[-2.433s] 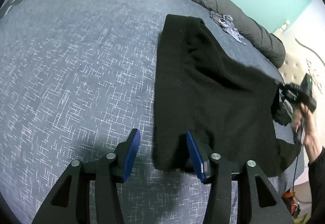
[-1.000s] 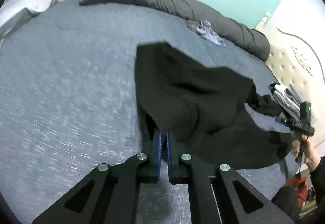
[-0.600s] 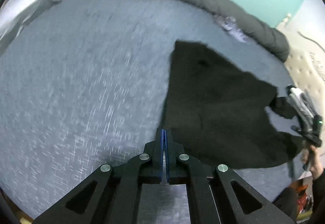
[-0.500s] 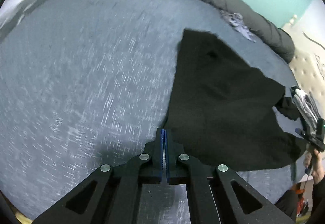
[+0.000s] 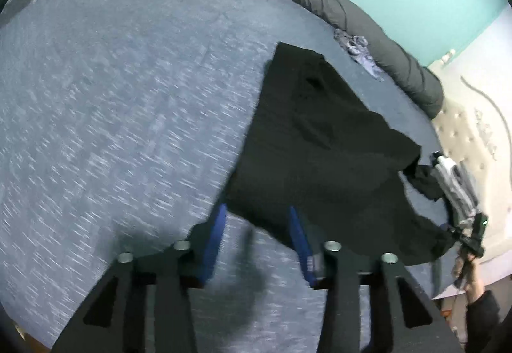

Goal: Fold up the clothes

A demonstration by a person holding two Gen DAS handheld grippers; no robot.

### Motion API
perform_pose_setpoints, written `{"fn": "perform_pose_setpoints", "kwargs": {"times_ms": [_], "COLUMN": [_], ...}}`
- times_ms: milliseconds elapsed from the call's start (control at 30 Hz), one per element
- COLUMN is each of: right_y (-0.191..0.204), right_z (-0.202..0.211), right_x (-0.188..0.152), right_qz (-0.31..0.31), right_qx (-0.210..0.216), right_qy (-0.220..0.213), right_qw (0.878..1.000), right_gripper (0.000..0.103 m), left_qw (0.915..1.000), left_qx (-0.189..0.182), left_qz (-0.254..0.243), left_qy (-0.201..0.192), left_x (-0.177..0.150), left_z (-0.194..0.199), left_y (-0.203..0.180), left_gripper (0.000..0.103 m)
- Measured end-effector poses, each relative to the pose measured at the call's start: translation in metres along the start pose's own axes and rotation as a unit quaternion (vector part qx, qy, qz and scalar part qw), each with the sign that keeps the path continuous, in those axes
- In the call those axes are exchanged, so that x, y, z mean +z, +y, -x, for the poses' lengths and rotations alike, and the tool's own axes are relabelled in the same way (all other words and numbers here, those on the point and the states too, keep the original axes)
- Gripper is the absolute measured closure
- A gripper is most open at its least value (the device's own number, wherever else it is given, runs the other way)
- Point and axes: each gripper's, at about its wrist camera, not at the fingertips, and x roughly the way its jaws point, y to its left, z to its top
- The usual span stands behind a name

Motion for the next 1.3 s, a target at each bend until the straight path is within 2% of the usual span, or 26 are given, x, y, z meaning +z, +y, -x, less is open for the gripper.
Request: {"fn": "perform_pose_setpoints", "kwargs": {"times_ms": [67, 233, 367, 567, 633, 900, 1000, 1100, 1300], "right_y": [-0.018, -0.074, -0.12, -0.177, -0.192, -0.214, -0.211, -0.203, -0.188], "right_z": [0.017, 0.063, 0.094, 0.121, 0.122, 0.095, 0.089, 0.087, 0.117], "right_x": [-0.005, -0.023, -0.037, -0.055, -0.057, -0.043, -0.037, -0.028, 0.001], "right_qz": [-0.024, -0.091, -0.137, -0.213, -0.231, -0.218, -0.202, -0.177, -0.155], "right_qx": [-0.007, -0.051, -0.097, -0.143, -0.147, -0.136, -0.135, -0.141, -0.149], "right_qy": [-0.017, -0.062, -0.091, -0.129, -0.131, -0.103, -0.103, -0.104, -0.154], "right_qw": [1.0, 0.993, 0.982, 0.958, 0.953, 0.961, 0.965, 0.968, 0.964], "right_gripper": [0.054, 0.052, 0.051, 0.051, 0.051, 0.051, 0.078, 0.097, 0.099], "left_qw": [0.9998, 0.9994, 0.9987, 0.9982, 0.9982, 0.9989, 0.999, 0.9991, 0.9992], "left_qx": [-0.015, -0.018, -0.027, -0.023, -0.021, -0.008, -0.002, 0.001, 0.01], "left_qz": [0.01, 0.016, 0.028, 0.044, 0.044, 0.03, 0.029, 0.03, 0.031], "left_qy": [0.005, 0.026, 0.033, 0.034, 0.035, 0.034, 0.034, 0.031, 0.024], "left_x": [-0.005, -0.017, -0.023, -0.026, -0.027, -0.022, -0.019, -0.017, -0.014], "left_z": [-0.006, -0.035, -0.052, -0.064, -0.067, -0.067, -0.069, -0.07, -0.07], "left_y": [-0.002, -0.011, -0.014, -0.015, -0.016, -0.023, -0.025, -0.024, -0.023], "left_gripper": [0.052, 0.051, 0.051, 0.051, 0.051, 0.052, 0.052, 0.052, 0.07]}}
